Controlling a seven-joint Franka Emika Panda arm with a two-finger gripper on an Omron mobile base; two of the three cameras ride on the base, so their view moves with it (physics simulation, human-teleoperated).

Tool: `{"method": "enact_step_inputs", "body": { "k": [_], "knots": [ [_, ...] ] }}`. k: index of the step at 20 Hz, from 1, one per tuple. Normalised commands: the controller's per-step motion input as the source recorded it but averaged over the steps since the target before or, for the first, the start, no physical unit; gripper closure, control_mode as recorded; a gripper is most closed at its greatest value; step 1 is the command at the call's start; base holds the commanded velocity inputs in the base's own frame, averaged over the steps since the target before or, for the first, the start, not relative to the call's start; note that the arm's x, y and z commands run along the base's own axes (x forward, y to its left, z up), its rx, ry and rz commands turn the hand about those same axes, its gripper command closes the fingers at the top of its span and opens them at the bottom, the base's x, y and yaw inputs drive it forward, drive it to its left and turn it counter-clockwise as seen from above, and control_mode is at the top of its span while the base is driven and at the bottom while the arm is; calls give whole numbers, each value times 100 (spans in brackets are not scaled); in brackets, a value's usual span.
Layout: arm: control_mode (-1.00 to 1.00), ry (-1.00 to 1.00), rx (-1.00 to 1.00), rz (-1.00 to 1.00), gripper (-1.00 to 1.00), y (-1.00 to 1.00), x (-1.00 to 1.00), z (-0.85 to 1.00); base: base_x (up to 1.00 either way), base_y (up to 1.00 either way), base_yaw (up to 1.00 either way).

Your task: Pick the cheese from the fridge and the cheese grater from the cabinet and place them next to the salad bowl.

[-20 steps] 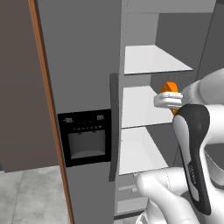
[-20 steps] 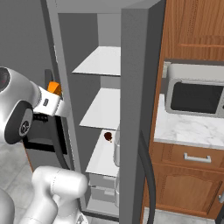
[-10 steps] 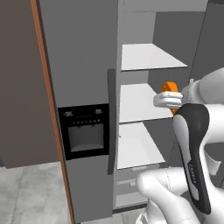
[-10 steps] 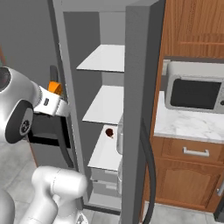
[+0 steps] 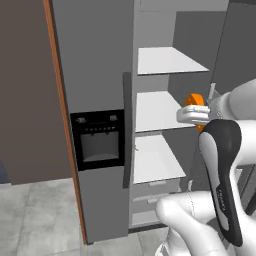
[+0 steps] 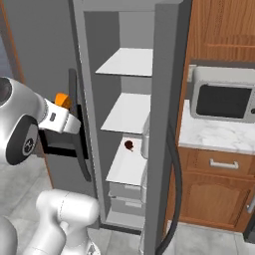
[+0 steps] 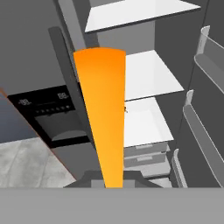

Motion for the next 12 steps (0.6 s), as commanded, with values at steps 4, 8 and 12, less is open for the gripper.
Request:
{"method": "enact_step_inputs", "body": {
  "k": [4, 8, 12],
  "knots": [
    [100, 0, 0, 0, 100, 0, 0, 0, -19, 66, 0],
    [100, 0, 0, 0, 100, 0, 0, 0, -19, 77, 0],
    [100, 0, 0, 0, 100, 0, 0, 0, -14, 83, 0]
  ]
}}
